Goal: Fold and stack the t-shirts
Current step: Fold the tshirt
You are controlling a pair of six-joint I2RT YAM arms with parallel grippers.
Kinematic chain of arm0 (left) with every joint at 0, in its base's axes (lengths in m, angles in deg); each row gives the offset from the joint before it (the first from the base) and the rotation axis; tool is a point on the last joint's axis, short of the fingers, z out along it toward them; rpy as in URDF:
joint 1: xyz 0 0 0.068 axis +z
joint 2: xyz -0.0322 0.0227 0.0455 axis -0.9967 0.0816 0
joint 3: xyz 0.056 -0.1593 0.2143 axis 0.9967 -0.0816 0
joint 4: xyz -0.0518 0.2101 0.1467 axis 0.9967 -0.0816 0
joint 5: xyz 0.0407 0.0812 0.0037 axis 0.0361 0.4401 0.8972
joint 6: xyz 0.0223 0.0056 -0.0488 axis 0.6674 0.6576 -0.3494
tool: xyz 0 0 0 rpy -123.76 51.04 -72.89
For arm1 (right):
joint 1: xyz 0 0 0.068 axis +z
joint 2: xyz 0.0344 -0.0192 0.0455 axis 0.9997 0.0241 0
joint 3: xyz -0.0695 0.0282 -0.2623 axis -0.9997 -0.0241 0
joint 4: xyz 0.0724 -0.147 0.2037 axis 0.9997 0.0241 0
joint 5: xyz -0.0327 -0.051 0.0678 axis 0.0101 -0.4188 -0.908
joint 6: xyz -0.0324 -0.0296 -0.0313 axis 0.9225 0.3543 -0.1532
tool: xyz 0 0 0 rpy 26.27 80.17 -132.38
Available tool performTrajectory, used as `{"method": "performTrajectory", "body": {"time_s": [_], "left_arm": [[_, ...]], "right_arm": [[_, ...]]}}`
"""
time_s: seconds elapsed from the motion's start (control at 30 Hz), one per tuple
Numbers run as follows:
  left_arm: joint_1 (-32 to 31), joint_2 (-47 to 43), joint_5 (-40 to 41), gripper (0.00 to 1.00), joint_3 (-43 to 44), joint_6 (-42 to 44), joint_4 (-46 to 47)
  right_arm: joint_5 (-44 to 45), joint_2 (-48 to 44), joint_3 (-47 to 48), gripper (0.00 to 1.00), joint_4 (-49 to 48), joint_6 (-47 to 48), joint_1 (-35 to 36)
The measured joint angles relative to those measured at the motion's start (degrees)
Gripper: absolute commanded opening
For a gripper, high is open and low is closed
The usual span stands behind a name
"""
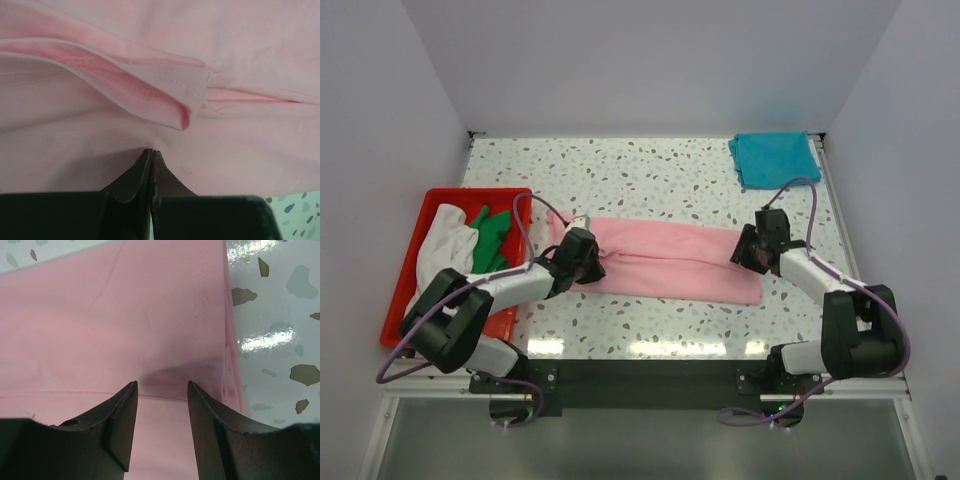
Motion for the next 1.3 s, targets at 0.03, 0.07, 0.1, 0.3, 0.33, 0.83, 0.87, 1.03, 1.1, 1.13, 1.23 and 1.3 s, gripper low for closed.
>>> {"method": "performTrajectory", "body": {"time_s": [0.03,0.07,0.1,0.3,0.33,0.83,0.87,1.03,1.1,1.13,1.23,1.3], "left_arm": [[-0.4,-0.5,-0.2,0.0,-0.3,-0.1,0.3],[-0.8,-1.1,-0.4,0.0,-0.7,-0.4,0.5],[-1.1,-2.0,-0.5,0.0,-1.0,-0.7,0.5],[-1.2,-9.9,3.2,0.2,0.7,-1.8,-2.7],[-0.7,-9.9,4.5,0.2,2.8,-1.9,-4.5],[5.8,16.6,7.8,0.07,24.7,0.8,-11.8],[5.7,16.6,7.5,0.07,24.4,0.9,-12.1],[4.3,15.0,6.0,0.06,20.7,1.0,-11.4],[3.9,13.9,5.1,0.05,18.6,1.0,-11.0],[3.8,13.2,4.6,0.05,17.6,1.0,-10.7],[3.4,11.2,3.6,0.05,15.2,0.8,-9.9],[3.1,9.6,3.1,0.05,13.5,0.5,-9.6]], "right_arm": [[0.0,-0.3,-0.1,0.48,0.0,0.0,0.0],[0.0,-0.7,-0.2,0.48,0.1,0.0,0.0],[0.0,-1.0,-0.2,0.48,0.2,0.0,0.0],[0.1,-2.8,-0.1,0.49,1.1,0.6,0.3],[0.0,-2.9,0.1,0.49,1.3,0.7,0.4],[-0.3,-2.8,1.9,0.48,2.7,1.2,2.3],[-0.3,-2.8,1.9,0.48,2.8,1.1,2.3],[-0.5,-2.8,1.9,0.48,2.8,1.1,2.3],[-0.8,-2.8,1.9,0.48,2.8,1.1,2.3],[-1.0,-2.8,1.9,0.48,2.8,1.1,2.3],[-1.4,-2.8,1.9,0.48,2.8,1.1,2.3],[-1.4,-2.8,1.9,0.48,2.8,1.1,2.3]]}}
